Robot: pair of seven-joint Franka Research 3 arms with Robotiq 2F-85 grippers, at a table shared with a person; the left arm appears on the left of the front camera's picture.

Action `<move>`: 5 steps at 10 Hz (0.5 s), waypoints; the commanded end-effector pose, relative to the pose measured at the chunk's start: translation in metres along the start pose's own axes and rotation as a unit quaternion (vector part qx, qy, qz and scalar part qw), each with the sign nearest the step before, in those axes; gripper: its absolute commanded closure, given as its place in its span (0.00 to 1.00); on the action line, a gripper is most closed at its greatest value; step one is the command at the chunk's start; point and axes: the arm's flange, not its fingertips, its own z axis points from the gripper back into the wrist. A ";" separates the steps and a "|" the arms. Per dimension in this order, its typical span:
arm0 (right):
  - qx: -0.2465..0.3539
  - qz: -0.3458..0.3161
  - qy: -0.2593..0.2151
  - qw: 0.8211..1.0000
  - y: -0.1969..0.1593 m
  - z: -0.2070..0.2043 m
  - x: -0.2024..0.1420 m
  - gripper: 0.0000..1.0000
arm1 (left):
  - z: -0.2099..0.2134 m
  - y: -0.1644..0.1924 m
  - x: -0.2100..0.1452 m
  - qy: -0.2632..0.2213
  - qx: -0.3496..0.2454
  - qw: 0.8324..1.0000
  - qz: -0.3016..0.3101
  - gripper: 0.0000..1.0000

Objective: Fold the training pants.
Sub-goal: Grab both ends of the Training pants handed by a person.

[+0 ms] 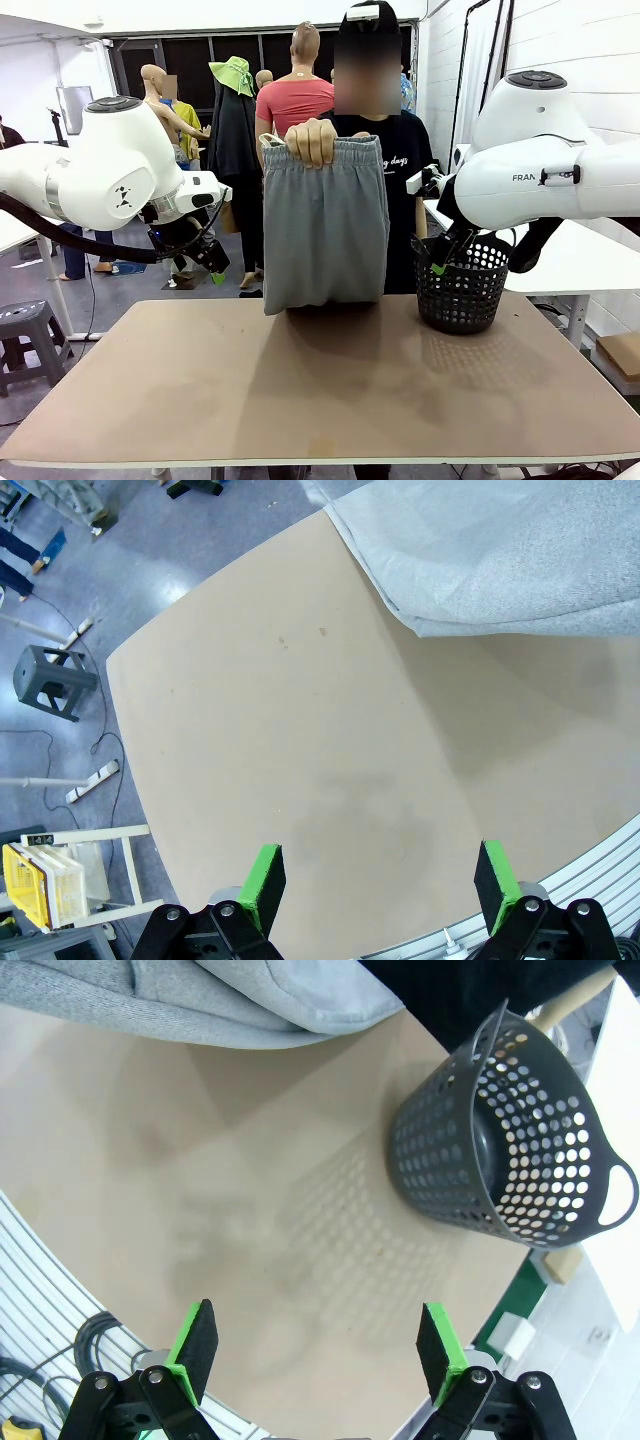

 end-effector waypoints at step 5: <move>-0.019 0.095 -0.001 0.995 -0.008 0.000 -0.004 0.00 | 0.010 0.010 -0.004 0.010 0.031 0.995 -0.090 0.00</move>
